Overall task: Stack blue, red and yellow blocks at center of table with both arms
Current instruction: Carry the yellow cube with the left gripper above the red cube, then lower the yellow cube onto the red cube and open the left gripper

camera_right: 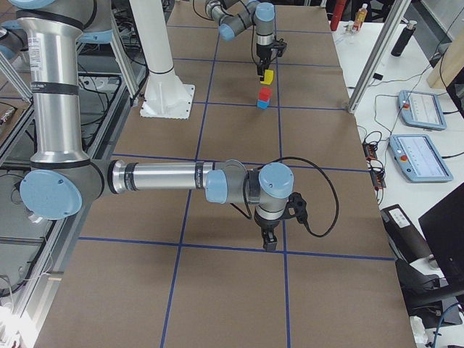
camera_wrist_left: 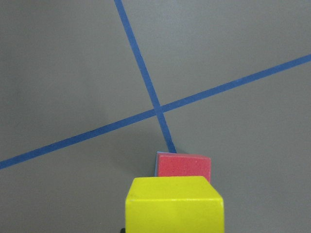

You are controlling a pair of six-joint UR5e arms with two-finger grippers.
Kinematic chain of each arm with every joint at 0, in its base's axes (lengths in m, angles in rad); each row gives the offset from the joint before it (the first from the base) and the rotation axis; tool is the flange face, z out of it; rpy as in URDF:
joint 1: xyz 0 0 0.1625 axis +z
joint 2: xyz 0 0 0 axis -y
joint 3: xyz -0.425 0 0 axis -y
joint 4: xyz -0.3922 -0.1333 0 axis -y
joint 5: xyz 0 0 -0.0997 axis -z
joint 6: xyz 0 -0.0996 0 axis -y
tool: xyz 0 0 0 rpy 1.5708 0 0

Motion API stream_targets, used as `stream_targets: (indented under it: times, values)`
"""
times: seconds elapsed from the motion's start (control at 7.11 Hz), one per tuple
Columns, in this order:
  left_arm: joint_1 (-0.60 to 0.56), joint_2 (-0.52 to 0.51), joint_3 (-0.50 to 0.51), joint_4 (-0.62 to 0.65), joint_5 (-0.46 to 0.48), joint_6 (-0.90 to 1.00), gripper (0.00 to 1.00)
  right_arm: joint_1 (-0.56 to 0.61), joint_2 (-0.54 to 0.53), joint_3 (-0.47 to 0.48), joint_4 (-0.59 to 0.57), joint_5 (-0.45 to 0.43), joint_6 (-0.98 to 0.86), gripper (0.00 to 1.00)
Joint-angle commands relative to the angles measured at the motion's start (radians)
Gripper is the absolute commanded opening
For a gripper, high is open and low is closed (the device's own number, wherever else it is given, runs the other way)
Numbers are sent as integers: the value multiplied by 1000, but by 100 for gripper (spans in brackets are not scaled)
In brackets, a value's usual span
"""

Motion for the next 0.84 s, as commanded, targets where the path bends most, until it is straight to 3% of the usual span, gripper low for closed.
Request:
stream_targets:
  times: [0.0,0.7]
  values:
    - [2,-25,47,-9,1,4,0,0,-1,0,0,0,0,100]
    - [25,-26,84,-10,3,5,0,0,-1,-1,0,0,0,100]
